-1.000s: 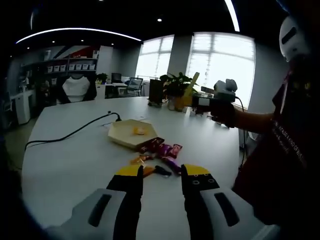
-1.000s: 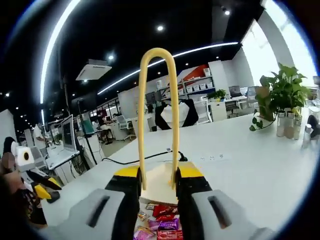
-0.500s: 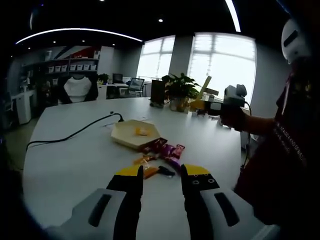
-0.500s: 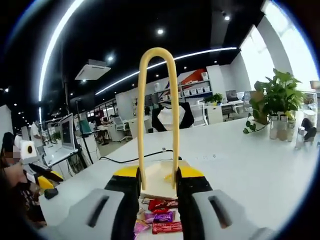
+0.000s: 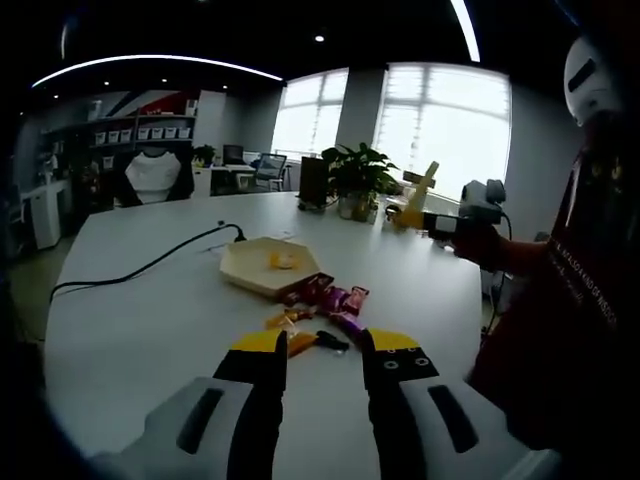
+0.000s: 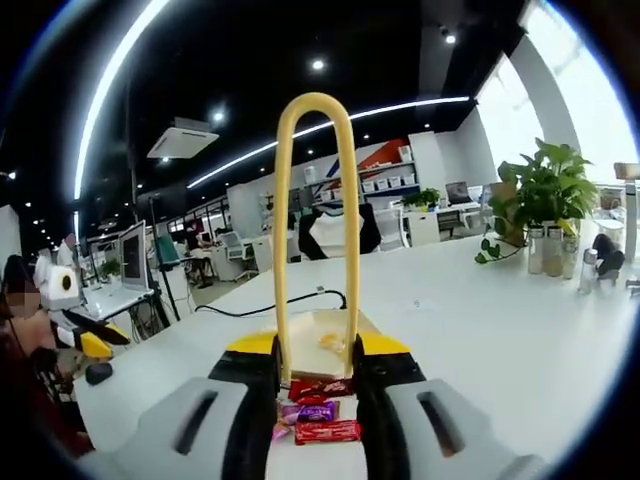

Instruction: Place the target food into the container with the food tongs after gripping and lifting it, then release it inside without dropping or visibly crushing the food.

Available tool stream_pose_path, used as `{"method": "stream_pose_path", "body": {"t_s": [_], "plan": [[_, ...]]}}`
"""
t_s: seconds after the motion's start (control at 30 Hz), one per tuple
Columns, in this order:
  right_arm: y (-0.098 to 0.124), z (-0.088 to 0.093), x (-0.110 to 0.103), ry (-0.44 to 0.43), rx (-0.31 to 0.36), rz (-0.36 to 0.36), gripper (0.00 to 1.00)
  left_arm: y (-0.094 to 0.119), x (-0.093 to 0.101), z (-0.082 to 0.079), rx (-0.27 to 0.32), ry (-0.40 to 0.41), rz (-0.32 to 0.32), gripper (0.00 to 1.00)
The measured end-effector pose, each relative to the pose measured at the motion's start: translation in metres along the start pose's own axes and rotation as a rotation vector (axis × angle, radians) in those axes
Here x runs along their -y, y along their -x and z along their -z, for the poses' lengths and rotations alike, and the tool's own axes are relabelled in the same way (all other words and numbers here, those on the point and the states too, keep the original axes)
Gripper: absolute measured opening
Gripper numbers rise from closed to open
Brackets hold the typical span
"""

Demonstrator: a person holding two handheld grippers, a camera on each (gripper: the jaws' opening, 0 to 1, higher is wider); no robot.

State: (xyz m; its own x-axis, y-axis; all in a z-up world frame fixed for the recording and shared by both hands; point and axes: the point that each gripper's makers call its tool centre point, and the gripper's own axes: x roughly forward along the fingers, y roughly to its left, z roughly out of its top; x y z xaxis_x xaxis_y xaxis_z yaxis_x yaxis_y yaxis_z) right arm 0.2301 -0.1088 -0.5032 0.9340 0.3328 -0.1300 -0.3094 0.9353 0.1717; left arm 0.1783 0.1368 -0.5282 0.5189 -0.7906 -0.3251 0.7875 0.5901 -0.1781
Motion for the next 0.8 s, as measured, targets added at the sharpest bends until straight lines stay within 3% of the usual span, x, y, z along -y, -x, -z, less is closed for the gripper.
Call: {"method": "stream_pose_path", "body": {"t_s": [0.17,0.57,0.8], "plan": [[0.004,0.008,0.001,0.037,-0.025,0.002,0.26,-0.001,0.0,0.0,-0.003,-0.004,0.005,0.32],[0.005,0.035,0.002,0.0,-0.065,0.014,0.26,0.001,-0.004,0.003,-0.017,-0.005,0.0,0.32],[-0.003,0.042,-0.009,-0.103,-0.062,0.013,0.26,0.001,-0.006,0.003,-0.013,-0.001,-0.009,0.32]]}}
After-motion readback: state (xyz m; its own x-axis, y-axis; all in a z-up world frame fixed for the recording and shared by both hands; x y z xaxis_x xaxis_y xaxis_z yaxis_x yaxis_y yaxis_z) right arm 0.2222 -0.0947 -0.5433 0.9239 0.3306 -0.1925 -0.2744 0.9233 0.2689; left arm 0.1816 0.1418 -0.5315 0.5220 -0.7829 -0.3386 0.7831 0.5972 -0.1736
